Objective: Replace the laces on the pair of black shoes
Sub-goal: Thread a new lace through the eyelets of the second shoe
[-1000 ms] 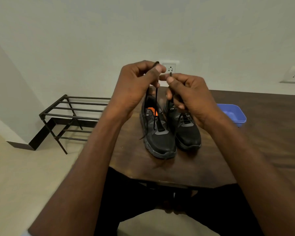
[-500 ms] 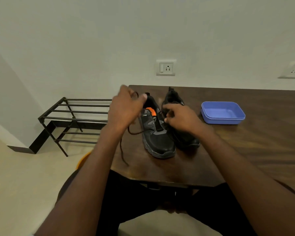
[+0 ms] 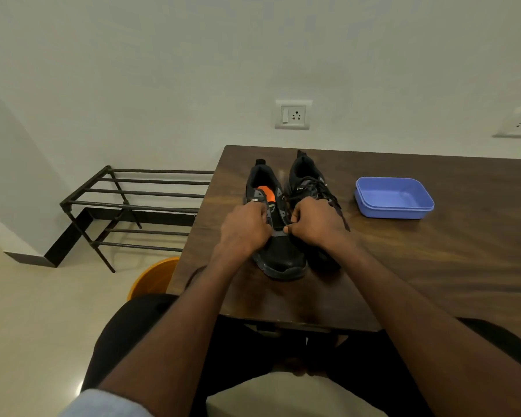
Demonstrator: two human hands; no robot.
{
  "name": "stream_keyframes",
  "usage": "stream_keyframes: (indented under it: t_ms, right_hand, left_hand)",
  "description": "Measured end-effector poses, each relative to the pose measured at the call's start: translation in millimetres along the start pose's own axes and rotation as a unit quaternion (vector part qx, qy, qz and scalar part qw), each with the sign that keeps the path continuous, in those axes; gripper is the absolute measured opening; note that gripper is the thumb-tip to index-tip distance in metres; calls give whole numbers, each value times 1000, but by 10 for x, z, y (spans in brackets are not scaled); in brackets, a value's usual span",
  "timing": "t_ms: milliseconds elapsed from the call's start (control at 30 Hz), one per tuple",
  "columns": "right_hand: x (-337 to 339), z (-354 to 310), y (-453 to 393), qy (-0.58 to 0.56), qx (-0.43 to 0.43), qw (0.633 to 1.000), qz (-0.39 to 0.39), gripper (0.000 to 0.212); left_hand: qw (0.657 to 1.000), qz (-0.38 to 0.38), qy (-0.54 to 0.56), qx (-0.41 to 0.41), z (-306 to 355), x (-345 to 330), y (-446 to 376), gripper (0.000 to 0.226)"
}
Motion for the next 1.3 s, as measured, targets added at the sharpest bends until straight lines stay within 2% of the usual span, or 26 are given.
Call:
stream_keyframes:
  t_ms: [233,333,400,433,467,500,533,567,600,633,667,700,733,767,800,833,867,900,933,1000,1067,1133,1200,1233,1267,1300]
  right_hand:
    - [-26,2,20,-31,-19,999,23,24]
    - [9,24,26,-33,-43,998,22,18]
    - [131,39,39,-26,-63,996,60,12]
    - [201,28,50,-66,-64,992,91,14]
    - [260,-9,69,-160,-59,978,118,18]
    - [290,-55,88,-305,-57,941,135,19]
    - [309,-144,109,-469,-53,872,130,17]
    - [352,-242,138,-611,-39,782,117,14]
    - [413,-281,148,-703,-28,701,115,12]
    - [476,-301,150,-763,-19,636,113,11]
    - [527,-274,147,-796,-17,594,117,12]
    - [568,-229,148,-814,-19,567,124,13]
    - [593,-158,151,-816,-30,561,138,13]
    - [601,-65,153,-801,-48,576,153,11]
    - [616,77,168,-743,-78,639,182,12]
    - [656,227,203,-625,-116,742,212,14]
    - [740,388,251,-447,-155,849,234,15]
    - [837,494,307,-253,-184,921,232,15]
    - [905,520,364,-91,-201,953,208,18]
    - [908,466,395,84,-194,967,142,36]
    - [834,289,327,106,-101,981,127,53]
    - [713,-10,246,-51,38,994,92,47]
    - [554,-264,249,-278,95,956,14,30]
    - [514,-313,254,-331,100,938,-3,21]
    - [510,-287,241,-313,86,946,6,13]
    - [532,-189,213,-248,53,967,35,11]
  left_hand:
    - [998,-11,46,32,-92,26,-90,6]
    - [997,-49,35,47,-124,-41,-86,20]
    - [999,8,-2,34,-80,51,-78,31]
    - [999,52,2,14,-29,139,-53,32]
    - [996,75,52,-4,26,225,-13,29]
    - [988,60,143,-14,87,292,35,32]
    - [967,7,253,-12,155,324,92,42]
    - [931,-78,356,-2,240,309,161,53]
    - [888,-170,427,8,328,273,230,63]
    - [852,-245,463,15,396,241,283,70]
    - [828,-301,473,13,439,216,327,73]
    - [812,-336,477,7,458,210,364,72]
    - [800,-351,487,-1,456,226,369,64]
    - [795,-346,499,-7,437,265,357,49]
    - [802,-320,503,-10,394,308,315,33]
    - [819,-283,498,-7,339,370,271,21]
    - [840,-242,485,-1,269,429,219,15]
    - [859,-202,470,9,198,482,171,13]
    - [874,-169,455,17,139,516,129,12]
    - [886,-135,443,24,84,554,101,11]
    - [886,-131,445,18,120,536,116,9]
    - [880,-141,454,9,191,487,133,12]
    - [873,-146,465,5,237,443,136,16]
    - [874,-144,465,6,240,433,130,17]
    - [878,-140,458,9,229,426,116,17]
    - [886,-133,444,15,205,426,100,15]
Point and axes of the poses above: each hand's wrist, its own y-axis away from the middle knuckle, its own x-axis out of the back of the hand, z = x × y, the point moved 6 cm from there along -y, towards the middle knuckle, and after that the axes turned 12 degrees about x, right-handed, at the moved point
